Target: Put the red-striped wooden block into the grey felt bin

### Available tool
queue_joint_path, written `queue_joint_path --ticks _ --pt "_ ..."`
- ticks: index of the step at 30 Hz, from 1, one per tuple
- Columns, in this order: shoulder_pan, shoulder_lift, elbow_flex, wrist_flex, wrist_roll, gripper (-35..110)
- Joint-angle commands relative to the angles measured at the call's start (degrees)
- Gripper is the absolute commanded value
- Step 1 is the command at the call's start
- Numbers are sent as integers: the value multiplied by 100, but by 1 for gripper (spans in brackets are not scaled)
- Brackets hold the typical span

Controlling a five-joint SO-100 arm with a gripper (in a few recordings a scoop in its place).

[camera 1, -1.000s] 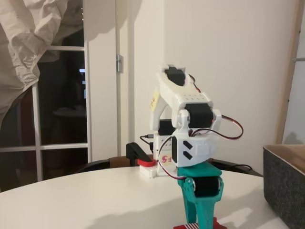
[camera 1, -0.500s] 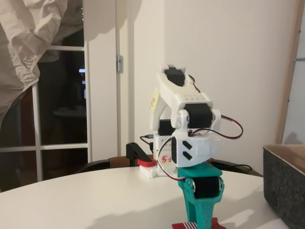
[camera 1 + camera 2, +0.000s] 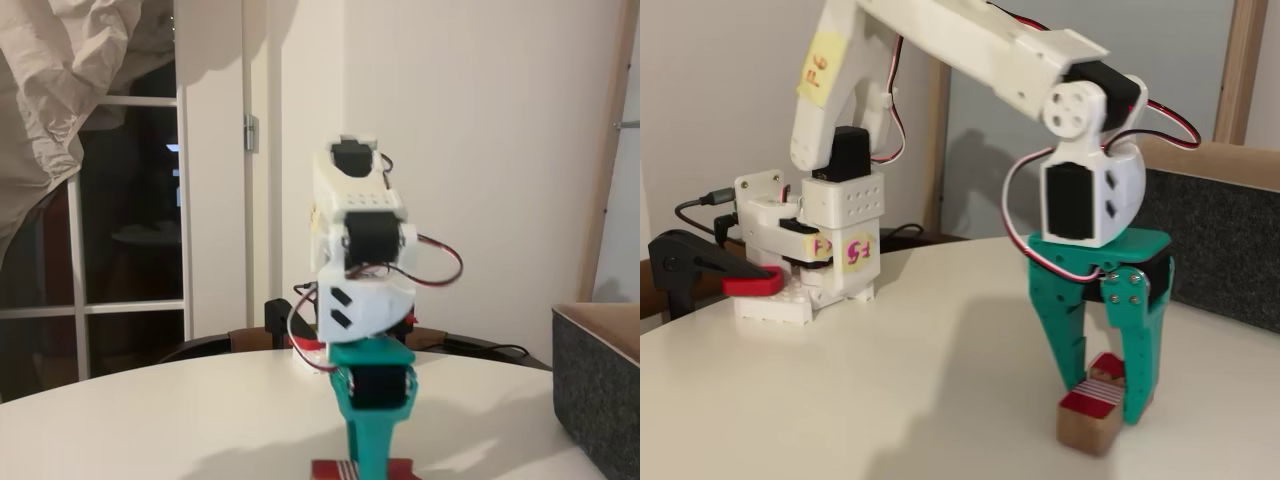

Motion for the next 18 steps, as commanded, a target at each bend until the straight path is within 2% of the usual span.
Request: queue_joint_path --ticks 1,12,18 --pt "272 905 -53 -26 79 2" --pt "756 2760 -62 -26 0 1" --pt "624 3709 -62 -624 -193 2"
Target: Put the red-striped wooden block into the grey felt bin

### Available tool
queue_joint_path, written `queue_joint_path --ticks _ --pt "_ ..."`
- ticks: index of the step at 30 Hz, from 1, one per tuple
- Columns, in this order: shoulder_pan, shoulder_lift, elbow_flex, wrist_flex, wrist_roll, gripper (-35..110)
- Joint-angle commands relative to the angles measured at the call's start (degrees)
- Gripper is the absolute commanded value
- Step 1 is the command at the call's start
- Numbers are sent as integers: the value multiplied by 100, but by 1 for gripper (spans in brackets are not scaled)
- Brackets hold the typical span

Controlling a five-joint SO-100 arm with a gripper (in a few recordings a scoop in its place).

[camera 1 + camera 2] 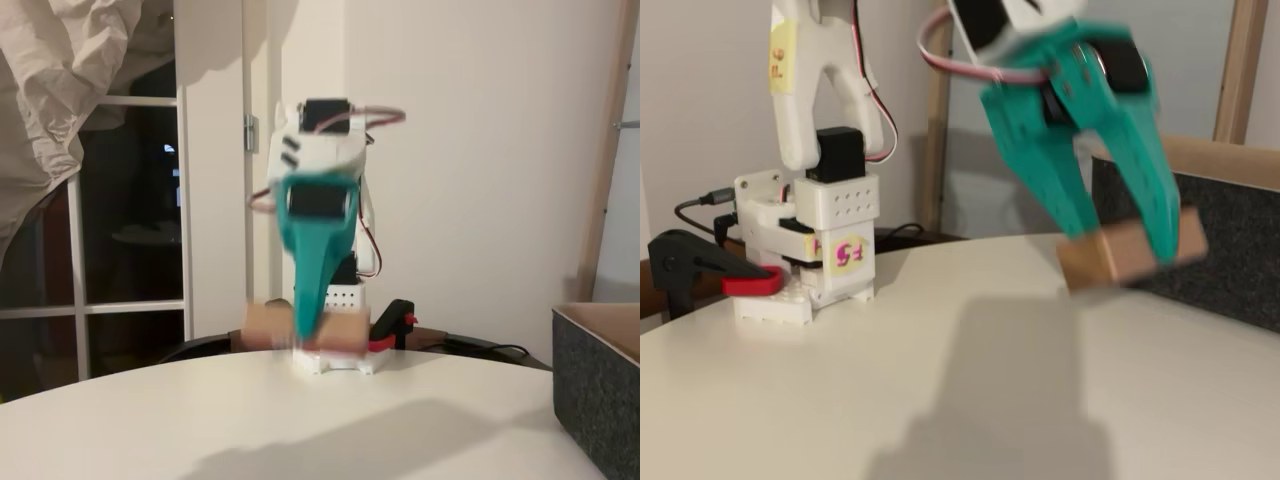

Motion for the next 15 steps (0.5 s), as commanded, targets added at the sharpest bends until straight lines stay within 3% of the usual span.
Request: queue_joint_path --ticks 1,8,15 --pt "-132 870 -70 -360 -141 2" --pt "-1195 1503 -132 -1063 -536 1" --pt "-2874 1477 -501 -1072 -721 2"
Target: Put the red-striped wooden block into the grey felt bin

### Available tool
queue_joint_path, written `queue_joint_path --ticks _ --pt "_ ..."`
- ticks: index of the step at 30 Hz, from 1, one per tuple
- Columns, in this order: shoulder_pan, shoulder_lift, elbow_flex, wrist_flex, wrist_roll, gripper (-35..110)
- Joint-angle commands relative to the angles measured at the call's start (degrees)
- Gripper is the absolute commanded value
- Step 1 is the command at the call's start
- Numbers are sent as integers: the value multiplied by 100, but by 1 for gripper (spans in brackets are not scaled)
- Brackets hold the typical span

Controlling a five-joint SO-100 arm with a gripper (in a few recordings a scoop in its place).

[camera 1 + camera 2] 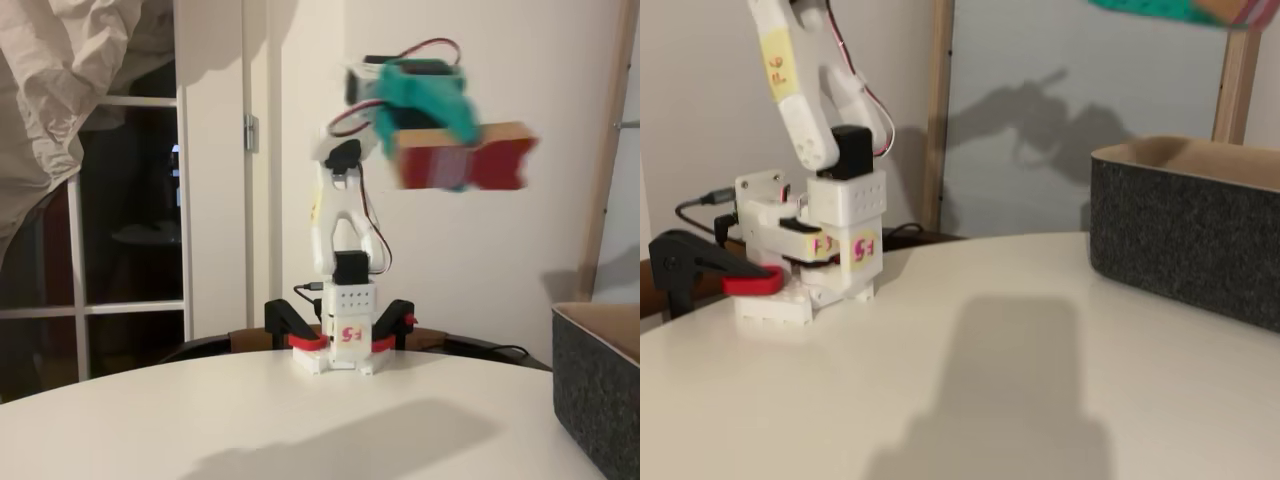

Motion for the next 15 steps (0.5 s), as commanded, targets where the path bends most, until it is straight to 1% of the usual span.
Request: queue_joint_path --ticks 1,8,15 --pt "-967 281 -246 -105 -62 2" --pt "-2575 -158 -281 -229 -422 1" --pt "-3463 -1283 -281 -422 -1406 1"
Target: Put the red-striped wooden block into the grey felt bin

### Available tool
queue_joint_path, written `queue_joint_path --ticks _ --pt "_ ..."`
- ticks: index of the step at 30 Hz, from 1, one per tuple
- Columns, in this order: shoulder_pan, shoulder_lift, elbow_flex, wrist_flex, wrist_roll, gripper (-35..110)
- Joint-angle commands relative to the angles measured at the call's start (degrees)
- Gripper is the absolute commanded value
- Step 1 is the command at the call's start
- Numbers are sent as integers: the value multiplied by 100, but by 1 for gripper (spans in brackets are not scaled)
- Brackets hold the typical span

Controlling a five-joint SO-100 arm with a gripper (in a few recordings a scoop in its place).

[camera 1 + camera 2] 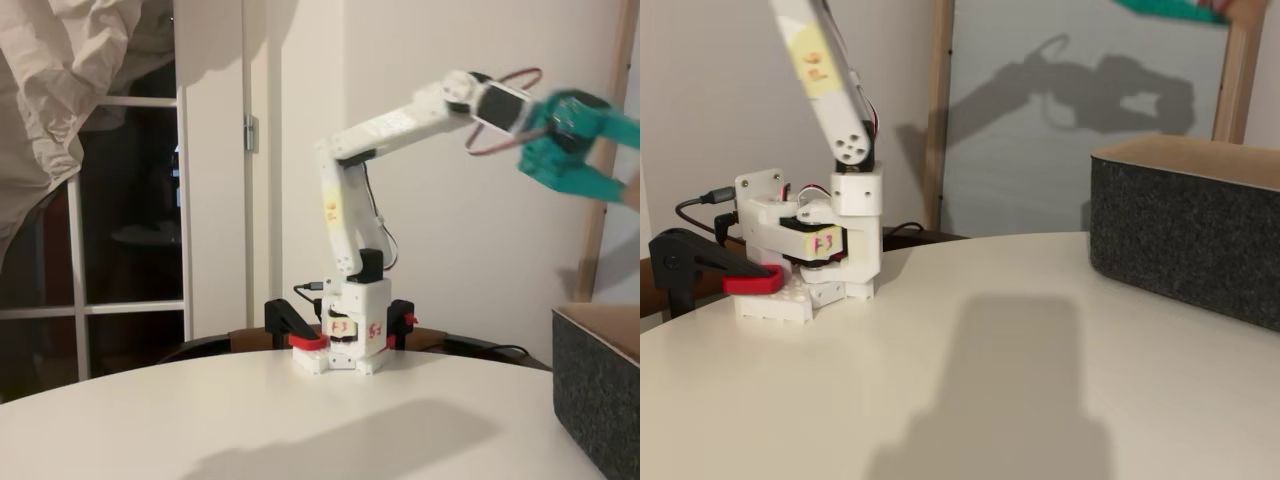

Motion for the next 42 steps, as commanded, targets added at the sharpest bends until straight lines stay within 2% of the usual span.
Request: queue_joint_path --ticks 1,5,10,15,20,29,34,42 --pt "-343 -501 -202 -264 -483 1" --pt "-396 -1327 -202 -791 -1002 2" --pt "-299 -1881 -167 -791 -1424 11" --pt "-334 -1758 -176 -141 -1758 22" --pt "-457 -1134 -176 501 -1898 23" --pt "-466 413 -123 2408 -1890 25" --pt "-79 1125 -53 3313 -1556 23" --pt "1626 2435 896 3428 -844 15"
